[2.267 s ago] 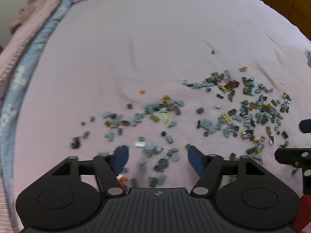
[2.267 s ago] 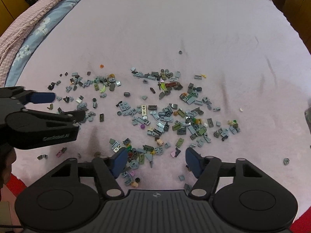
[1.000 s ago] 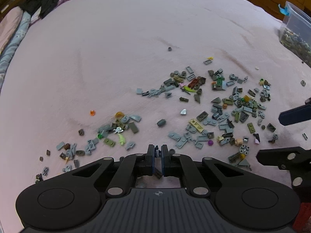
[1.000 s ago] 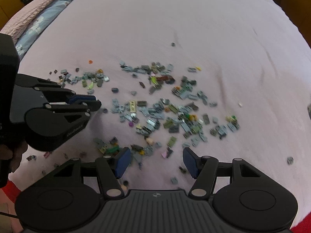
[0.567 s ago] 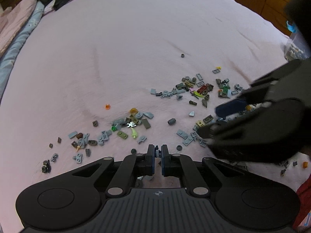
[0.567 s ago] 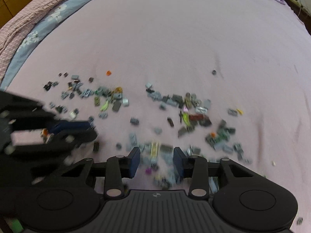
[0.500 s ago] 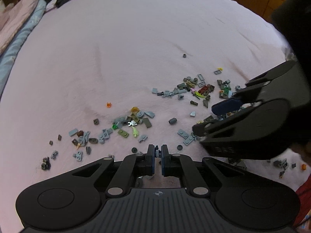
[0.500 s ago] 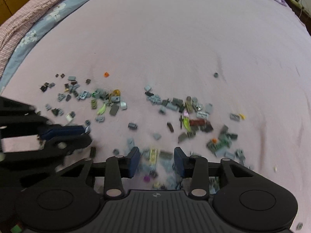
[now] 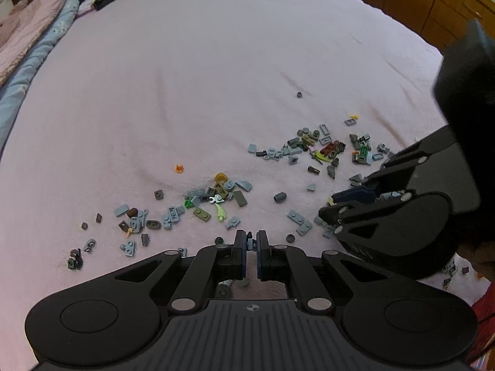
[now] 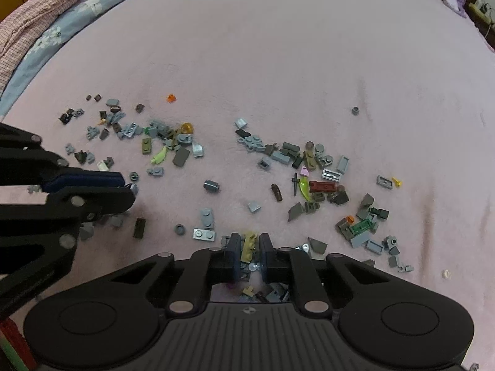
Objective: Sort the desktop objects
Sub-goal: 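Lower the right gripper and close it on a tan brick, then carry both held bricks to the clear box and lower them in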
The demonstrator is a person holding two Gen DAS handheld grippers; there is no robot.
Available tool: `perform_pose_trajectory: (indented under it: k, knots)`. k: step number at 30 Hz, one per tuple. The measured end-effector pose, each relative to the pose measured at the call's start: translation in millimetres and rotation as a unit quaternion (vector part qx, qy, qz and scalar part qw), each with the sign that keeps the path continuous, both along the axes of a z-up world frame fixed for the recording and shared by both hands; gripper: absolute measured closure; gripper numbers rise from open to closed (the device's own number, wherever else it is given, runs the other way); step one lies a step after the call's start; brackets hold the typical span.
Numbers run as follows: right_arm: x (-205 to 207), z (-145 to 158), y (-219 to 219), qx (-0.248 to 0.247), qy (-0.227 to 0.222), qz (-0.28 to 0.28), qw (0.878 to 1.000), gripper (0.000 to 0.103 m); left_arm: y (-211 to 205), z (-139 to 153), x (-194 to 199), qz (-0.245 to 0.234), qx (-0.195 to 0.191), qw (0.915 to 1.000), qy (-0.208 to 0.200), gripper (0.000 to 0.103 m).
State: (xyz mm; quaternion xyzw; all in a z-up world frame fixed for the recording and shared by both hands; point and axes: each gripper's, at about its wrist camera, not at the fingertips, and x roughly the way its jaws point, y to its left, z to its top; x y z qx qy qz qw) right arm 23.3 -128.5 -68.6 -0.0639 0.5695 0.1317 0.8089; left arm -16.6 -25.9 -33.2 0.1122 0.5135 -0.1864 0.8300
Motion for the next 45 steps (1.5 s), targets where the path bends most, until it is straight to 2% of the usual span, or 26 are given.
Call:
perform_pose_trajectory:
  k: [6,16,26,35,40,45]
  knots:
    - [-11.9,33.6,-5.4,0.019,-0.026,-0.012,0.999,0.09,2.0,14.8,-3.3,0.001,-0.007,0.9999,-0.013,0.095]
    - [-49.4,104.7,-22.6,0.047,-0.066,-0.053,0.995,0.09,-3.4,60.0,-24.0,-0.017,-0.023,0.9988,-0.039,0.095]
    - [-88.5,174.3,-60.3,0.053,-0.11,-0.096,0.988,0.09,-41.2,113.4,-38.0,-0.042,-0.055,0.996,-0.056,0.095]
    - [-122.2,213.2,-132.5,0.071,-0.143,-0.141,0.977,0.09,-111.2,149.2,-47.2,-0.083,-0.046,0.9908,-0.097,0.095]
    - [-138.9,227.4,-188.0,0.078,-0.157,-0.159,0.972,0.09,-174.0,159.3,-49.7,-0.098,-0.036,0.9887,-0.108,0.095]
    - [-153.3,236.3,-262.2,0.077,-0.166,-0.176,0.967,0.09,-246.9,165.2,-51.1,-0.116,-0.037,0.9867,-0.108,0.095]
